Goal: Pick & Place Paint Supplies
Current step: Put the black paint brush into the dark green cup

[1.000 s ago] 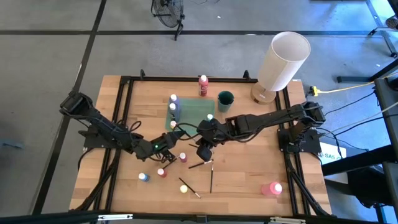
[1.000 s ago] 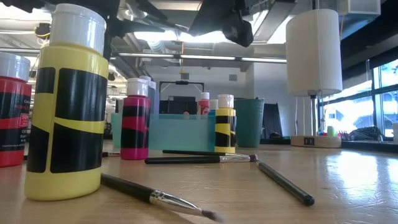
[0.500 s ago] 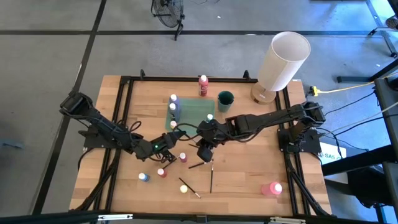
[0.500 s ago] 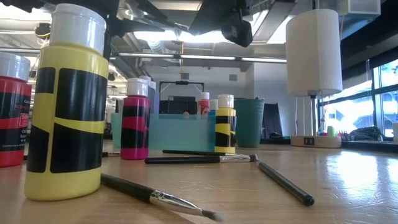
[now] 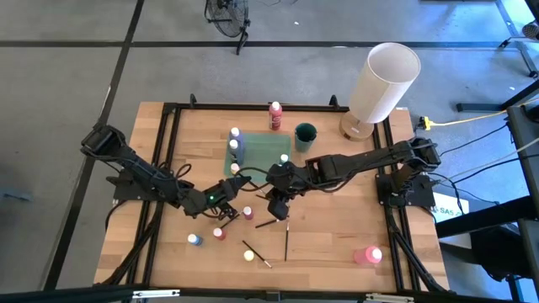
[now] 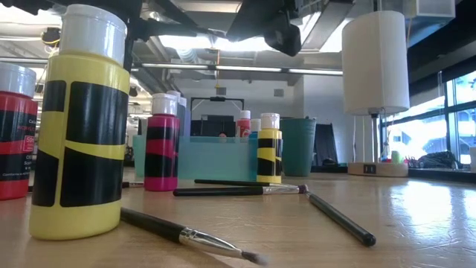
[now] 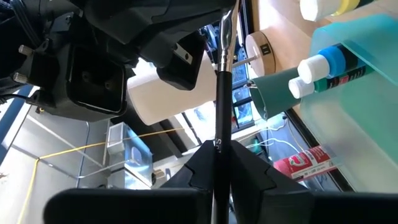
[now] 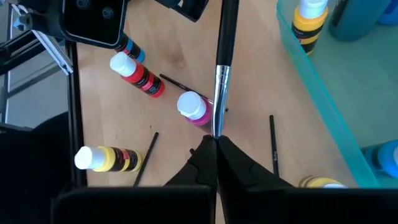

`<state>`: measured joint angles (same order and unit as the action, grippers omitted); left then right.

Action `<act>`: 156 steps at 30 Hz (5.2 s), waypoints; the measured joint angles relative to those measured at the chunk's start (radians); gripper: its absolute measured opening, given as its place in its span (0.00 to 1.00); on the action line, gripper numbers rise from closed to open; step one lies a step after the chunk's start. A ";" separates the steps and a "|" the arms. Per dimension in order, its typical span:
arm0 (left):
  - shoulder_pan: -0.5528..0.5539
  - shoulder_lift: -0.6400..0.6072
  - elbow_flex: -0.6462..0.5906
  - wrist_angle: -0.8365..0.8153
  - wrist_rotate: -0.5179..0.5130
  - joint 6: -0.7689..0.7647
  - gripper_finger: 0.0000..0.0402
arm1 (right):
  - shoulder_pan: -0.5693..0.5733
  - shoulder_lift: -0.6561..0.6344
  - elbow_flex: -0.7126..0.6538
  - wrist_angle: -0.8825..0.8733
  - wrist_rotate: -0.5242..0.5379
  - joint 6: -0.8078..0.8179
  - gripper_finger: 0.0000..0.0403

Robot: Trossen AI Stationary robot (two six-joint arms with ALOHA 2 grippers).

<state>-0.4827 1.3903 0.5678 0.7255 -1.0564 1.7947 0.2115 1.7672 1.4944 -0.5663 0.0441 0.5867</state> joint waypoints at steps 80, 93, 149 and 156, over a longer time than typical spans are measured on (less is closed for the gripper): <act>0.101 0.171 -0.108 0.607 1.329 -1.808 0.06 | 0.287 0.054 0.000 0.808 0.139 -0.937 0.57; 0.112 0.171 -0.106 0.609 1.321 -1.789 0.07 | 0.252 0.100 0.000 0.844 0.127 -0.930 0.57; 0.117 0.156 -0.106 0.497 1.345 -1.794 0.37 | 0.308 0.072 0.000 0.654 0.368 -0.831 0.03; 0.148 0.103 -0.106 0.390 1.319 -1.799 0.43 | 0.375 0.040 0.000 0.570 0.627 -0.773 0.02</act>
<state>-0.3343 1.4929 0.4614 1.1151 0.2623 -0.0048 0.5863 1.8073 1.4944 0.0039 0.6708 -0.1864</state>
